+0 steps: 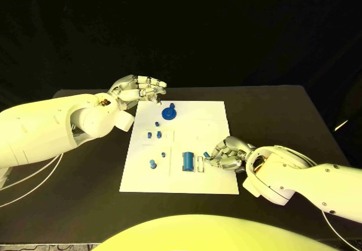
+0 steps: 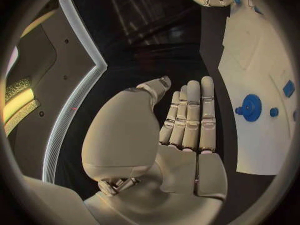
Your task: Assemble the parts on the task board
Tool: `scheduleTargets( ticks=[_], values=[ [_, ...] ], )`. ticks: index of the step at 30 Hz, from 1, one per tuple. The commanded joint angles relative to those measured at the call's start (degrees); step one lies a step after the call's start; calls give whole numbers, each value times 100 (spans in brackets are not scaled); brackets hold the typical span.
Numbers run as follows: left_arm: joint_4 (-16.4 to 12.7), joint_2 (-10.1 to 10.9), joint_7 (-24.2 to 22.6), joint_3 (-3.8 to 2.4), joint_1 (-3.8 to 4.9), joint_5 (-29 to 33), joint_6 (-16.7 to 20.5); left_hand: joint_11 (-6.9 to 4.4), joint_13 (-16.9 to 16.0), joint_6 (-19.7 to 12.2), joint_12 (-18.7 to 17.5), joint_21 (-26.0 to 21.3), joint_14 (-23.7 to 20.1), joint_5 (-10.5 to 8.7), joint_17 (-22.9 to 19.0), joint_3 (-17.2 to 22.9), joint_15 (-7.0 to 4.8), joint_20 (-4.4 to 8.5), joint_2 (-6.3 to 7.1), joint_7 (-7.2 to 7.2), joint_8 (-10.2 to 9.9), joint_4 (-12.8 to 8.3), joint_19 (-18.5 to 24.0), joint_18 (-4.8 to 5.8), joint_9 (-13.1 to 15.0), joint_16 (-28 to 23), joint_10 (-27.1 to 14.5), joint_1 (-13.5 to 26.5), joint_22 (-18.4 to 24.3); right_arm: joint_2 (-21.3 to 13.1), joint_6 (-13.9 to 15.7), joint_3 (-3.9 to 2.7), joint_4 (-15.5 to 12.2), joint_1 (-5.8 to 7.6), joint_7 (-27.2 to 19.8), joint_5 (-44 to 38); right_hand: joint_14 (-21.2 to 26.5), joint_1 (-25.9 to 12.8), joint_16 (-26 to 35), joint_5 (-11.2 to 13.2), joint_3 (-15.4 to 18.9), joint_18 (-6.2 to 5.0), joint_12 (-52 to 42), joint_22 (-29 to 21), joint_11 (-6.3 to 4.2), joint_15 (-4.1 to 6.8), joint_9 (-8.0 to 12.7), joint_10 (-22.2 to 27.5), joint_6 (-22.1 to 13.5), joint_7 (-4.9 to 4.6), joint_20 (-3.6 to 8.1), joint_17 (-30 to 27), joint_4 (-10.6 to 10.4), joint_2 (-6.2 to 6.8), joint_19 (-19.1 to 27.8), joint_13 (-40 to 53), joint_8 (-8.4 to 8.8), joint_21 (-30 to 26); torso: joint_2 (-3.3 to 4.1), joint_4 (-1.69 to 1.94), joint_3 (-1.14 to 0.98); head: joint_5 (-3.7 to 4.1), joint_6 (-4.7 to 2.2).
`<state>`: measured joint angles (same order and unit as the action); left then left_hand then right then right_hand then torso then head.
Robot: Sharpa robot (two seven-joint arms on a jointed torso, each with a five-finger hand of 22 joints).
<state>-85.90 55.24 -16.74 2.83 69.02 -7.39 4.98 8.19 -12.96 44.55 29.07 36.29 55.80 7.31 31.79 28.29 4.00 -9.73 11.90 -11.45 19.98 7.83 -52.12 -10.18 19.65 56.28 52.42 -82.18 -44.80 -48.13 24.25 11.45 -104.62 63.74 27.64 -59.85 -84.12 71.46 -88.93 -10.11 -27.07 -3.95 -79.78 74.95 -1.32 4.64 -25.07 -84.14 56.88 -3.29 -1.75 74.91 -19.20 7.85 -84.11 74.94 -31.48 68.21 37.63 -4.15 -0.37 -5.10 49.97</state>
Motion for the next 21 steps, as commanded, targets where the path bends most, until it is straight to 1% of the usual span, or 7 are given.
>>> scheduleTargets(
  ticks=[1, 5, 11, 17, 21],
  values=[
    [-17, -11, -26, -3, 2, 23, -105, -5, 5, -48, 23, -27, -14, 18, 8, 10, 16, 11, -48, -75, 36, 22, -37, -27, -8, -25, -31, -2, 9, 88, -169, -1, 57, -13, -37, 397, -522, -86, 37, -38, -237, 31, -31, 1019, 18, 5, -69, -153, 30, 32, 17, 1193, 293, -12, -88, 881, -33, -40, 2, 4, -2, -1, 3],
    [-16, -7, -26, -3, 2, 23, -102, -5, 5, -48, 23, -27, -14, 18, 8, 10, 16, 11, -48, -75, 36, 22, -37, -27, -8, -25, -31, -2, 9, 173, -237, 1, 100, -38, -15, 433, -520, -141, 41, -29, -207, 27, -24, 1013, 19, 4, -70, -149, 31, 32, 16, 1185, 291, 0, -82, 878, -39, -68, 1, 0, 0, -8, 3],
    [-17, -6, -24, -3, 2, 23, -107, -5, 5, -48, 23, -27, -14, 18, 8, 10, 16, 11, -48, -75, 36, 22, -37, -27, -8, -25, -31, -2, 9, 266, -233, 1, 153, -62, -10, 356, -519, -145, 43, -30, -204, 25, -23, 1010, 19, 4, -71, -149, 30, 33, 16, 1180, 291, 2, -79, 877, -39, -79, 0, 6, -6, -12, 3],
    [-18, 0, -23, -3, 2, 23, -104, -5, 5, -48, 23, -27, -14, 18, 8, 10, 16, 11, -48, -75, 36, 22, -37, -27, -8, -25, -31, -2, 9, 308, -269, 1, 224, -67, 18, 300, -519, -157, 42, -31, -192, 26, -23, 1011, 17, 3, -71, -148, 28, 33, 15, 1184, 297, 14, -80, 878, -40, -74, 1, 1, 2, -21, 3],
    [-17, 1, -21, -3, 2, 23, -104, -5, 5, -48, 23, -27, -14, 18, 8, 10, 16, 11, -48, -75, 36, 22, -37, -27, -8, -25, -31, -2, 9, 330, -308, 1, 224, -68, 20, 281, -519, -177, 42, -29, -176, 26, -22, 1011, 17, 2, -71, -147, 25, 32, 15, 1183, 300, 26, -80, 878, -42, -76, 2, 2, -1, -22, 3]
  ],
)
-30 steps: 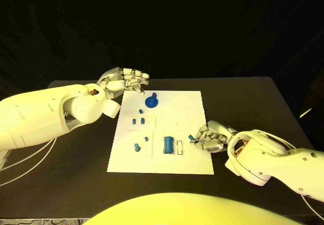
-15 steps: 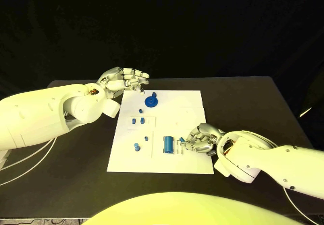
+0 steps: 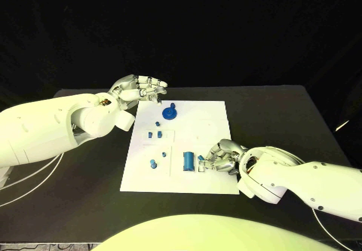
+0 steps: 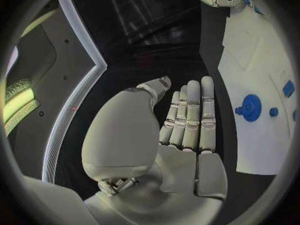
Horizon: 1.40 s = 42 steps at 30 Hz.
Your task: Assemble the parts on the task board
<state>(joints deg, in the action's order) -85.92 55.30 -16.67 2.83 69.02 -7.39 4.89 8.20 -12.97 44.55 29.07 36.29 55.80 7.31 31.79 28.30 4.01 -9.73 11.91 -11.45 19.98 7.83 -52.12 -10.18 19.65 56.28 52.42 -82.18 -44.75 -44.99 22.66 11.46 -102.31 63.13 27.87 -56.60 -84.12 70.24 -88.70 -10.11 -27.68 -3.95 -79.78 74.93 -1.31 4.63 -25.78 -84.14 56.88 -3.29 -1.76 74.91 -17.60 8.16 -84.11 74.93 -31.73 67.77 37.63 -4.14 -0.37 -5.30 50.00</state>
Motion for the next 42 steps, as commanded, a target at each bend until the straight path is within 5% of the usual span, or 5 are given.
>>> scheduleTargets(
  ticks=[1, 19, 23, 26, 42],
  values=[
    [-15, -5, -28, -3, 2, 23, -95, -5, 5, -48, 24, -28, -14, 18, 9, 10, 16, 11, -49, -75, 36, 22, -37, -27, -9, -25, -31, -1, 5, 21, -164, 0, -11, -7, -1, -52, -519, -56, 20, -29, -114, 26, -22, 1012, 16, 4, 0, -147, 24, 32, 15, 1183, 140, -5, -80, 879, -17, -32, 1, -1, -3, -5, 0],
    [-18, 6, -23, -3, 3, 23, -92, -5, 5, -48, 24, -28, -14, 18, 9, 10, 16, 11, -49, -75, 36, 22, -37, -27, -9, -25, -31, -1, 5, 66, -267, 0, 51, -10, 68, -166, -518, -190, 23, -39, -34, 24, -19, 1010, 22, -1, 1, -143, 23, 26, 11, 1177, 120, 9, -77, 880, -25, -45, 0, -1, -6, -5, 0],
    [-18, 7, -23, -3, 3, 23, -89, -5, 5, -48, 24, -28, -14, 18, 9, 10, 16, 11, -49, -75, 36, 22, -37, -27, -9, -25, -31, -1, 5, 78, -305, 0, 72, -10, 70, -175, -518, -271, 21, -89, 17, 24, -15, 1010, 23, -4, 4, -140, 22, 24, 9, 1181, 116, 6, -77, 880, -27, -43, -2, -2, -1, -9, 0],
    [-19, 7, -23, -3, 3, 23, -89, -5, 5, -48, 24, -28, -14, 18, 9, 10, 16, 11, -49, -75, 36, 22, -37, -27, -9, -25, -31, -1, 5, 82, -333, 0, 85, -10, 74, -179, -518, -367, 22, -342, 108, 22, -15, 1007, 23, -3, 7, -139, 20, 25, 9, 1180, 125, -6, -75, 883, -33, -58, -1, 0, -1, -7, 0],
    [-19, 11, -19, -3, 3, 22, -85, -4, 12, -54, 31, -39, -15, 18, 11, 10, 17, 11, -53, -76, 48, 29, -44, -27, -14, -29, -35, -7, 11, 114, -376, 0, 85, -11, 65, -184, -517, -572, 25, -360, 277, 21, -10, 1005, 32, -10, 21, -137, 23, 15, 4, 1174, 96, -27, -72, 884, -30, -73, -2, -4, -2, 0, 0]
  ],
)
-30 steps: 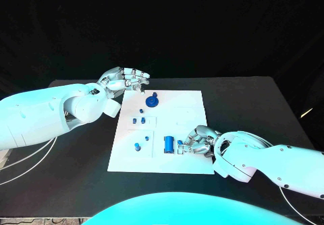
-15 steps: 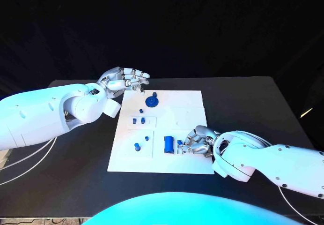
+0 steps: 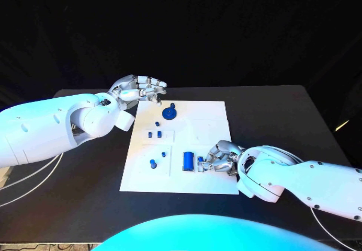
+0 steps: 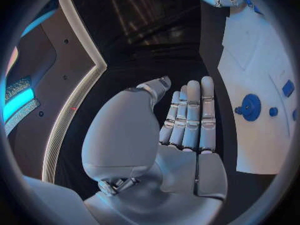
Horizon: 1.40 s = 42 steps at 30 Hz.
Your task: Assemble the parts on the task board
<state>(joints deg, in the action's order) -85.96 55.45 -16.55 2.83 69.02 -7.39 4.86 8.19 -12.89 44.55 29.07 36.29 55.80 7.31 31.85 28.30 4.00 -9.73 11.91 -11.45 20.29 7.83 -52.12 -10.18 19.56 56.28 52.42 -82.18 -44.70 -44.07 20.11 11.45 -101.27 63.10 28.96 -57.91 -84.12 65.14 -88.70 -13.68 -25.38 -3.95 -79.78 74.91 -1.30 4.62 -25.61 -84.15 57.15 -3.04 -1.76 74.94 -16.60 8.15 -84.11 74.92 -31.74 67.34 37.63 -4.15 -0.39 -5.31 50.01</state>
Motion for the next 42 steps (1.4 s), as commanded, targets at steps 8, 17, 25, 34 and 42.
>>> scheduleTargets(
  ticks=[8, 17, 25, 34, 42],
  values=[
    [-16, -2, -29, -3, 3, 19, -84, -4, 5, -54, 31, -40, -15, 18, 5, 10, 17, 11, -53, -76, 17, 29, -44, -27, -5, -29, -35, -7, 5, 37, 8, 1, -40, -10, -86, -65, -517, -127, 23, -6, 83, 20, -10, 1007, 32, -11, 9, -136, 1, -11, 3, 1175, -8, -59, -72, 886, -27, -33, 3, 2, -1, 12, -1],
    [-13, 3, -26, -3, 3, 11, -82, -4, 5, -54, 31, -40, -15, 18, 5, 10, 17, 11, -53, -76, 17, 29, -44, -27, -5, -29, -35, -7, 5, 22, -6, -1, -46, -12, -104, -93, -517, -389, 25, 45, 252, 17, -17, 1004, 37, -17, 31, -139, 10, -17, -3, 1171, -14, -99, -71, 893, -17, -50, 3, 1, 2, 2, -1],
    [-7, 0, -27, -2, 3, 8, -82, -3, 9, -56, 35, -46, -14, 20, 7, 10, 18, 10, -58, -77, 23, 40, -48, -26, -7, -31, -36, -2, 8, 13, -77, -1, -57, -12, -139, -86, -515, -556, 29, -151, 436, 14, -3, 1000, 33, -13, 48, -133, 16, -10, -2, 1164, -2, -75, -67, 889, -14, -69, -1, 0, 0, -7, -1],
    [-6, 3, -27, -2, 3, 7, -75, -3, 9, -56, 36, -47, -14, 20, 7, 10, 18, 10, -59, -77, 24, 41, -48, -26, -8, -31, -36, -3, 9, 7, -70, -1, -80, -12, -240, -59, -515, -557, 30, -164, 466, 13, -2, 998, 32, -13, 50, -133, 14, -9, -1, 1161, 7, -52, -65, 889, -14, -79, -3, 1, 1, -10, -1],
    [-12, 12, -22, -1, 3, 6, -68, -3, 10, -56, 37, -49, -14, 20, 8, 11, 18, 10, -60, -76, 26, 41, -49, -26, -8, -31, -37, -4, 10, -68, -196, 0, -67, -12, -253, -88, -515, 207, 30, 698, 350, 13, 18, 999, 10, 5, 74, -124, -11, 16, 12, 1165, 326, 16, -65, 883, -13, -80, -2, -1, 3, -17, -1]
  ],
)
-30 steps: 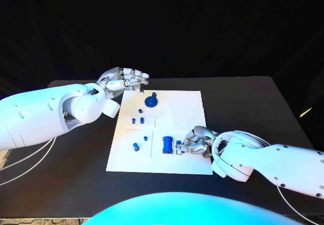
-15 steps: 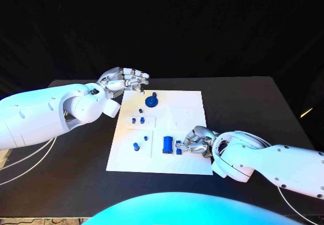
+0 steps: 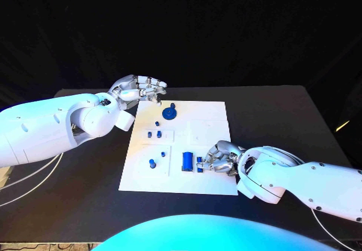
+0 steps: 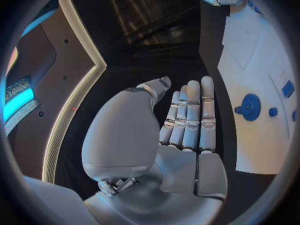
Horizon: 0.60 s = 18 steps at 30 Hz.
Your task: Assemble the parts on the task board
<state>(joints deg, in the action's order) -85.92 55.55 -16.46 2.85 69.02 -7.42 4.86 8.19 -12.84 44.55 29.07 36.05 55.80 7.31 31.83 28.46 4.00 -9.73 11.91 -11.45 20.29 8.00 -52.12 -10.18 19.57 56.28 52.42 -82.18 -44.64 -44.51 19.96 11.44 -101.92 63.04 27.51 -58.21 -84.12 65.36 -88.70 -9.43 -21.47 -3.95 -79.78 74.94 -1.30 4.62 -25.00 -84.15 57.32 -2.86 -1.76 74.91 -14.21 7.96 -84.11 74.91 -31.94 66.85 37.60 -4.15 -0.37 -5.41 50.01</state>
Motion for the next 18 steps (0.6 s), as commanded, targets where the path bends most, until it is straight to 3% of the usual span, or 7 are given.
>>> scheduleTargets(
  ticks=[1, 6, 18],
  values=[
    [-15, 3, -28, -3, 3, 9, -64, -3, 5, -56, 37, -24, -14, 20, 9, -5, 18, 10, -60, -76, 26, 25, -49, -26, -9, -31, -37, -4, 4, -36, -205, 1, 1, -6, -108, -63, -515, 261, 31, 392, -52, 11, 29, 994, 10, 5, 21, -119, -28, -4, 13, 1166, 126, 70, -63, 878, 9, -41, 1, -2, 1, -11, -1],
    [-17, 8, -24, -2, 3, 9, -57, -3, 5, -56, 37, -24, -14, 20, 9, -5, 18, 10, -60, -76, 26, 25, -49, -26, -9, -31, -37, -4, 4, -61, -255, 1, 17, -6, -97, -124, -514, 350, 33, 578, -42, 12, 44, 994, 14, 2, 34, -112, -22, -6, 10, 1163, 166, 143, -61, 871, 13, -45, 0, -6, -4, -12, -1],
    [-20, 9, -21, 0, 3, 9, -55, -4, 7, -56, 41, -28, -13, 21, 11, -2, 17, 11, -67, -76, 32, 26, -53, -26, -10, -32, -36, -11, 6, 14, -256, 1, 78, -7, 51, -300, -518, 375, 24, 603, -49, 17, 17, 1001, 10, 3, 32, -125, -1, 0, 10, 1181, 173, 139, -69, 886, 2, -13, 2, -2, -2, 9, -1]
  ],
)
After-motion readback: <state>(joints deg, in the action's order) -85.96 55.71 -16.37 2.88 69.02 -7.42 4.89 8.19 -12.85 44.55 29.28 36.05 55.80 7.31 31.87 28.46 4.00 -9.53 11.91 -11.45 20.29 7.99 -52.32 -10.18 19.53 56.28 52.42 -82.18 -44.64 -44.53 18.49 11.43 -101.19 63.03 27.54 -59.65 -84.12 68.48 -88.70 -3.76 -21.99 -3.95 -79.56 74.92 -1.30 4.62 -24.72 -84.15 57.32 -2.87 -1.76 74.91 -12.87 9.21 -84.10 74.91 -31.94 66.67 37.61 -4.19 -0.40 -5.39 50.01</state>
